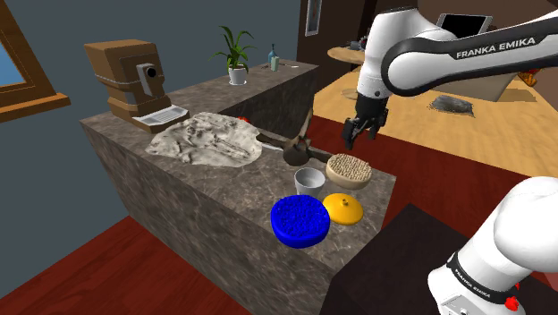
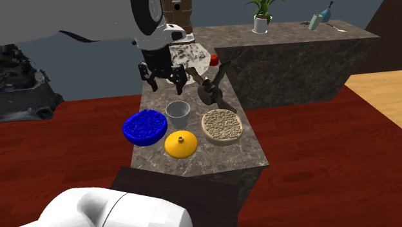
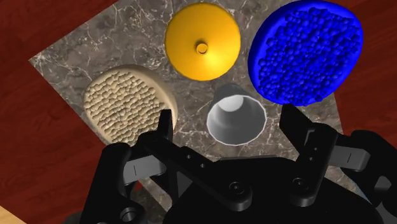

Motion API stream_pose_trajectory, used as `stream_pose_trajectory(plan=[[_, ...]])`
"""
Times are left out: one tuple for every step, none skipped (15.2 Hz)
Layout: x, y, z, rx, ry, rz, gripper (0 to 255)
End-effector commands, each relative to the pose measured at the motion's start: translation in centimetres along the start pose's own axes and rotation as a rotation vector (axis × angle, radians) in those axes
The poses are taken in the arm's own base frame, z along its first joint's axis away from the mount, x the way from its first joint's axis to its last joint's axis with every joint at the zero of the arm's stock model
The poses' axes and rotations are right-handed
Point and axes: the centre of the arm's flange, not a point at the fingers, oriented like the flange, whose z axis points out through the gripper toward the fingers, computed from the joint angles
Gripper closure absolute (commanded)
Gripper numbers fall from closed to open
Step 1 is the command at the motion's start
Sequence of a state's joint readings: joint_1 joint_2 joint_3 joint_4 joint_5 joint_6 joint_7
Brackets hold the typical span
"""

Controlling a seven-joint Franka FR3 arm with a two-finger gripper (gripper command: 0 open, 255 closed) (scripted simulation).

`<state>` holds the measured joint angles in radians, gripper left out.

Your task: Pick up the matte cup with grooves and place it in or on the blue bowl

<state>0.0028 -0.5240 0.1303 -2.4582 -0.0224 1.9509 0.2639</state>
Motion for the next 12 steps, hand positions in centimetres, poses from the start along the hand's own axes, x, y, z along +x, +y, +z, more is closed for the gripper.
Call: stream_pose_trajectory(plan=[[1.0, -1.5, 2.1, -0.009, 0.006, 0.006, 0], [1.6, -2.2, 3.1, -0.015, 0.008, 0.009, 0], [2.2, -2.9, 4.1, -0.02, 0.01, 0.012, 0], [2.7, -3.6, 5.1, -0.025, 0.012, 0.015, 0], [3.3, -4.3, 6.1, -0.03, 0.014, 0.018, 0], [3.9, -5.0, 7.1, -0.036, 0.016, 0.021, 0], [4.5, -5.7, 8.1, -0.041, 0.019, 0.024, 0], [5.1, -6.4, 9.1, -0.046, 0.021, 0.027, 0], [5.7, -7.1, 10.1, -0.051, 0.023, 0.03, 0], [6.3, -7.7, 11.1, -0.057, 0.025, 0.033, 0], [6.9, -8.4, 12.1, -0.062, 0.027, 0.036, 0], [7.5, -9.0, 13.1, -0.067, 0.029, 0.039, 0]])
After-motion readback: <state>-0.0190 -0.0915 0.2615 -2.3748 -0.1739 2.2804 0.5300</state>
